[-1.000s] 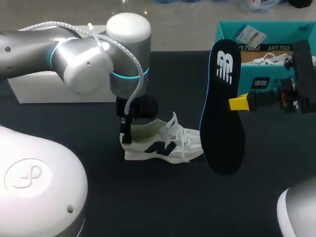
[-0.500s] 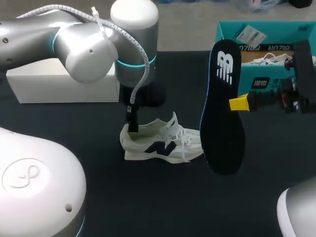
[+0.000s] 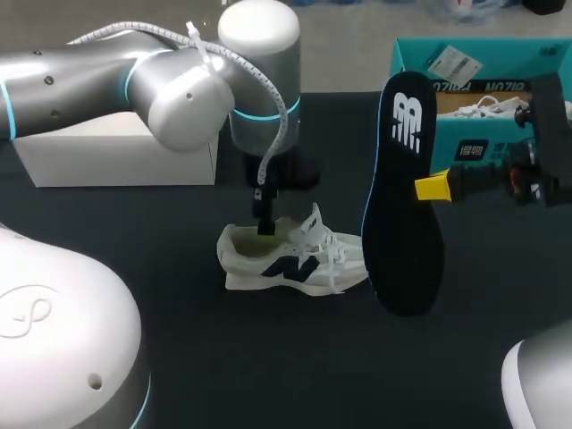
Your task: Take the shoe out of the shoebox, open the shoe tongue, remove and reinsert the insole, then place the shoe into the shoebox
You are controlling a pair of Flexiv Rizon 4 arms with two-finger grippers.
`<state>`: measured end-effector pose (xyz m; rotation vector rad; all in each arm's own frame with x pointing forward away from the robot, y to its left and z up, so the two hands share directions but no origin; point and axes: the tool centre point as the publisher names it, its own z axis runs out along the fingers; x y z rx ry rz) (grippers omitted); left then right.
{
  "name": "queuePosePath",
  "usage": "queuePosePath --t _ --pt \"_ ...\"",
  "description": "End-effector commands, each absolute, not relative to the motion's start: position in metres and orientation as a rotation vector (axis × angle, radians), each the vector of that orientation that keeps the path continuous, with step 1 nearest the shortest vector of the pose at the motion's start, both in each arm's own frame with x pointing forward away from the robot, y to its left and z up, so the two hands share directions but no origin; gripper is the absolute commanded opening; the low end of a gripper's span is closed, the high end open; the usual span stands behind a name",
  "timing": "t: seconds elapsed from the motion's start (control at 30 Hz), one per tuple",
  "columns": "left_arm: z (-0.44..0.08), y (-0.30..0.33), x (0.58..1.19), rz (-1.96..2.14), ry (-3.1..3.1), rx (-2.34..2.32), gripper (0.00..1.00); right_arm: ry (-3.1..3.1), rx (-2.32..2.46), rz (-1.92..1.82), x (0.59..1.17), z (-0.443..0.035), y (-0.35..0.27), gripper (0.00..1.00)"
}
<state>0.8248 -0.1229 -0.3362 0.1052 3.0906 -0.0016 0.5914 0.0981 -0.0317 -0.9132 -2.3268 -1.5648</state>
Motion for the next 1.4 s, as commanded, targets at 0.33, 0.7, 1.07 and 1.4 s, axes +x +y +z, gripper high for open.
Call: queuePosePath --t 0.33,0.7,1.07,1.4 --pt "-0.375 -0.151 0.832 -0.012 3.114 0.051 0.6 -2.328 -0.91 -1.553 0.597 -0.031 0.102 0.0" --pt "-0.371 -0.153 0.823 -0.061 3.101 0.053 0.0 -2.328 -0.91 -1.553 0.597 -0.031 0.102 0.0" --pt "-0.371 -0.152 0.821 -0.072 3.103 0.038 0.0 -2.328 -0.91 -1.553 0.597 -0.031 0.102 0.0" --pt "-0.345 -0.141 0.813 -0.125 3.143 0.581 0.0 -2.328 -0.91 -1.553 0.597 -0.031 0.102 0.0"
